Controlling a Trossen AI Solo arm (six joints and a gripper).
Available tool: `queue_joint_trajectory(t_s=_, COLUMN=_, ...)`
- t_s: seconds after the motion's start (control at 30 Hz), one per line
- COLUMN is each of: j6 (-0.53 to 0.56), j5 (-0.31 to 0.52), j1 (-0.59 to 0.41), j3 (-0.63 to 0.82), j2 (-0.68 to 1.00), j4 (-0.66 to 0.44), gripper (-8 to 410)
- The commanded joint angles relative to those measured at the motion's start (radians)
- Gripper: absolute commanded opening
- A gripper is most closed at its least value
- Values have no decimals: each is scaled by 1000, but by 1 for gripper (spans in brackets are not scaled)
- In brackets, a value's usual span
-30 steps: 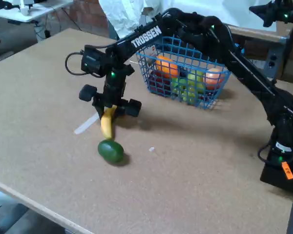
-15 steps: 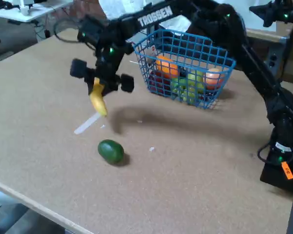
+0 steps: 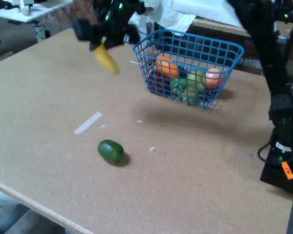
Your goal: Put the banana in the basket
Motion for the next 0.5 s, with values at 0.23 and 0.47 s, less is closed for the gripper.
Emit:
queue_joint_trajectory(t_s=0.23, j6=-7, j5=402, j1=-33, j3=0, j2=-284, j4=-217, gripper=6)
queue_joint_trajectory(t_s=0.47, j6=58, j5=371, j1=-167, j3=0, j2=-327, j4=-349, gripper=6)
